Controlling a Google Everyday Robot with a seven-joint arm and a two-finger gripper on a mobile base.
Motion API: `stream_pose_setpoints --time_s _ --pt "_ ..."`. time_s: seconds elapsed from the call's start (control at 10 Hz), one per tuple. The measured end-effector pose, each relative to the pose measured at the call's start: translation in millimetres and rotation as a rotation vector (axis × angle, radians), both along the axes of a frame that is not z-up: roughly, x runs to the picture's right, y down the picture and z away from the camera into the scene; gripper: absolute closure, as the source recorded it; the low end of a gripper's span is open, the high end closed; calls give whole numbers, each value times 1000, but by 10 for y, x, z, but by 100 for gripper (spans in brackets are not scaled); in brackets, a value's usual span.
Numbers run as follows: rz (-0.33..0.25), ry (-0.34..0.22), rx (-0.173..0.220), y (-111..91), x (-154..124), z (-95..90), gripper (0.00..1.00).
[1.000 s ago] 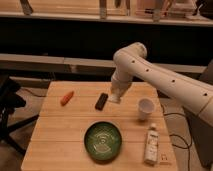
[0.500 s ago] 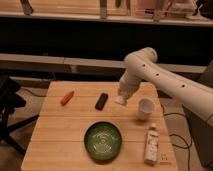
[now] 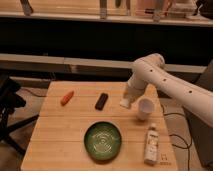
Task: Place the white sponge in the ceramic cup
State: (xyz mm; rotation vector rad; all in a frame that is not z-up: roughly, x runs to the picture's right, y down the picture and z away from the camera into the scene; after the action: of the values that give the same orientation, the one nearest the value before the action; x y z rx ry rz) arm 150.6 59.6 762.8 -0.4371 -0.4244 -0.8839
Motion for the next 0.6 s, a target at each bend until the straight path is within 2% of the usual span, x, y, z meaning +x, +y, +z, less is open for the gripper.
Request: stream_pose_setpoints --time_s 0.6 --pt "70 43 -20 2 331 218 98"
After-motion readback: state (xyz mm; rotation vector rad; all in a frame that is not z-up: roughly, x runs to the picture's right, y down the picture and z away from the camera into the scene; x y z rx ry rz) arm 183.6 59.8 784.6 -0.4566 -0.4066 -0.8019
